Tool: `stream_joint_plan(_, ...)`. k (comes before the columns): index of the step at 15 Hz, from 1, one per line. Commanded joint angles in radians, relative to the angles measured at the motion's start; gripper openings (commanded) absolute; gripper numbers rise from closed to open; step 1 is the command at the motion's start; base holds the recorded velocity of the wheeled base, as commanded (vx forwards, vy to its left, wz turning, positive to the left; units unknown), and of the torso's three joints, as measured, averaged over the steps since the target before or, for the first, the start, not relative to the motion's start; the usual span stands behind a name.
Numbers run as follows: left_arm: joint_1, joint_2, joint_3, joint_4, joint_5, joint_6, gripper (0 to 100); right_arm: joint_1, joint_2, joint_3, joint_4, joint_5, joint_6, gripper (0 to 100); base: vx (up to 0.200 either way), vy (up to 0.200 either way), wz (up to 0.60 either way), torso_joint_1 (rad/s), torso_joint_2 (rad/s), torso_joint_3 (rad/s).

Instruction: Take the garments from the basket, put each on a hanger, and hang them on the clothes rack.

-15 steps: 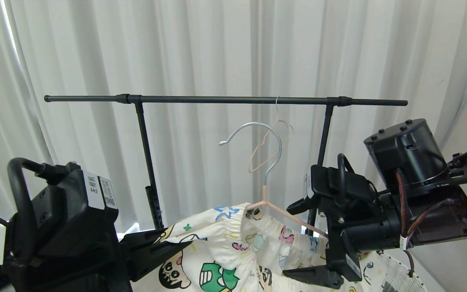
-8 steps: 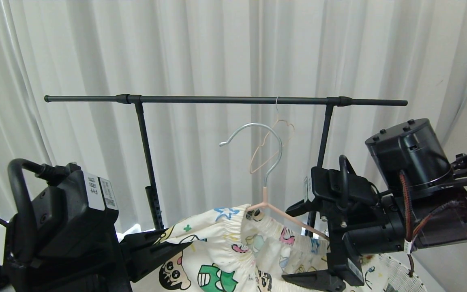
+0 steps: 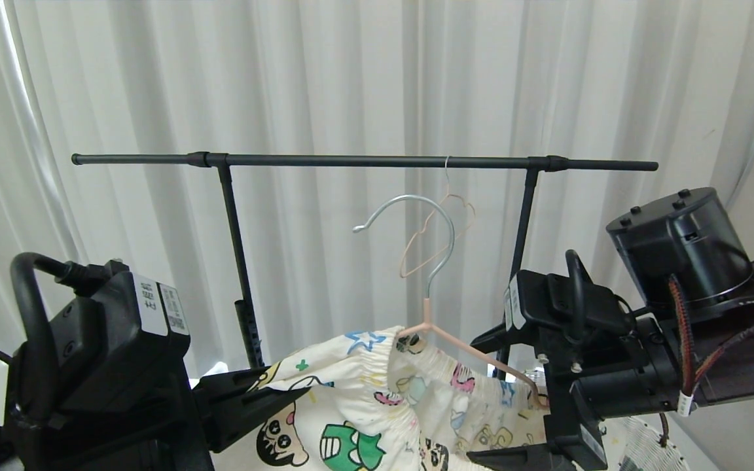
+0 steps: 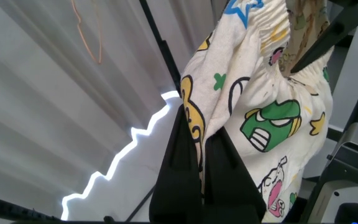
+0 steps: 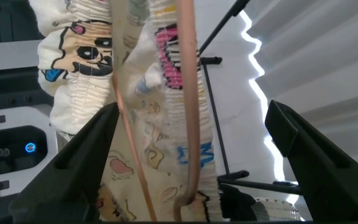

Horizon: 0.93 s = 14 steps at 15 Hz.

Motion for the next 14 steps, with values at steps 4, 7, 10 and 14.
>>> stream_joint_plan(4, 0.0, 0.003, -0.005, 0.0, -0.001, 0.0, 0, 0.023, -0.008, -0.002, 0.0, -0.003, 0.0, 100, 0.0, 0.0, 0.0, 0.0, 0.0, 0.0)
stream_joint_plan(7, 0.0, 0.003, -0.004, 0.0, -0.001, 0.001, 0, 0.031, -0.015, 0.002, -0.002, -0.016, -0.002, 100, 0.0, 0.0, 0.0, 0.0, 0.0, 0.0)
stream_joint_plan(10, 0.0, 0.004, -0.004, 0.0, 0.001, 0.001, 0, 0.029, -0.019, -0.002, -0.015, -0.026, 0.001, 100, 0.0, 0.0, 0.0, 0.0, 0.0, 0.0)
stream_joint_plan(14, 0.0, 0.003, -0.004, 0.0, 0.001, 0.001, 0, 0.029, -0.025, 0.002, -0.014, -0.027, 0.003, 0, 0.0, 0.0, 0.0, 0.0, 0.0, 0.0)
